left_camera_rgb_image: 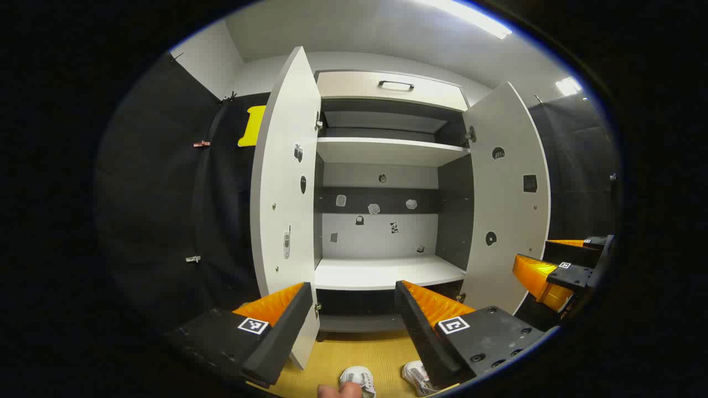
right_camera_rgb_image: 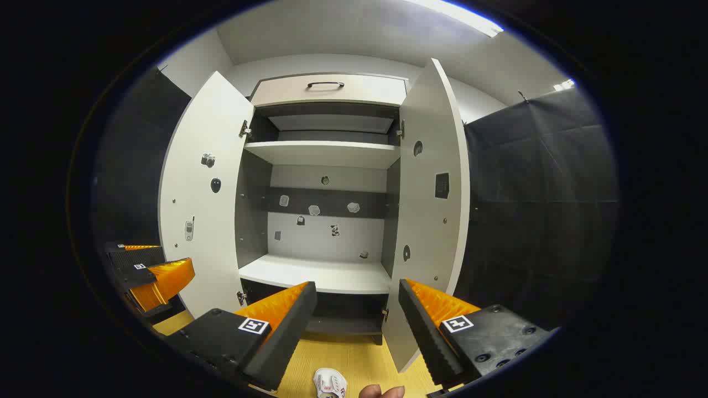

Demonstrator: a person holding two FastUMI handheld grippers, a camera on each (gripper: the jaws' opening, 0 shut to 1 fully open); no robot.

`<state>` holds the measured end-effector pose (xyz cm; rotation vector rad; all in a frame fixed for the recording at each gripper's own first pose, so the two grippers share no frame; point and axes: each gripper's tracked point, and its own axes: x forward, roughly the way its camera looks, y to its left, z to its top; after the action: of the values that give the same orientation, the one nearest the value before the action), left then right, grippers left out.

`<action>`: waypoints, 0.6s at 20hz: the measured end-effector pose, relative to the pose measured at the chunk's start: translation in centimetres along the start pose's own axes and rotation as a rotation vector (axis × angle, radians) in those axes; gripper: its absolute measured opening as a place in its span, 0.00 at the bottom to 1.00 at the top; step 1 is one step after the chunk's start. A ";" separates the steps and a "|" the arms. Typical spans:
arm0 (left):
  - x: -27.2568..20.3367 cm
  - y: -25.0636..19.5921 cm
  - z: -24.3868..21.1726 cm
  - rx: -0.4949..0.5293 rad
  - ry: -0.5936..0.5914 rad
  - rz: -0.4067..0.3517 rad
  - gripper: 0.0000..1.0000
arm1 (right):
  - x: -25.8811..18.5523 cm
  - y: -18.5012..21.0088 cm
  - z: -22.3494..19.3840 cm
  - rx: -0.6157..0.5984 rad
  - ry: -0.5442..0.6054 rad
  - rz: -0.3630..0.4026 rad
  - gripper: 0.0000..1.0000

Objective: Grab one shoe with the right hand and put it into the shoe cabinet, grab the other shoe with the left hand and put it into the shoe cabinet; then close the right door with the right hand and the left door with the left hand.

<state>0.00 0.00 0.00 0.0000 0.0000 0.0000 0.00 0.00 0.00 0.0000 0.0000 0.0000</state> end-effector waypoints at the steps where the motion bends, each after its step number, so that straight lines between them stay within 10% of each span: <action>1: 0.0 0.0 -0.1 0.001 0.000 -0.001 0.95 | 0.0 0.0 0.0 0.000 0.001 -0.001 0.98; 12: 0.1 0.1 -0.1 0.006 0.000 0.003 0.95 | 0.0 -0.1 0.2 0.015 -0.005 -0.007 0.98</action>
<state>0.14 0.06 -0.13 0.0059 0.0000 0.0030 0.03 -0.08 0.16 0.0151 -0.0054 -0.0066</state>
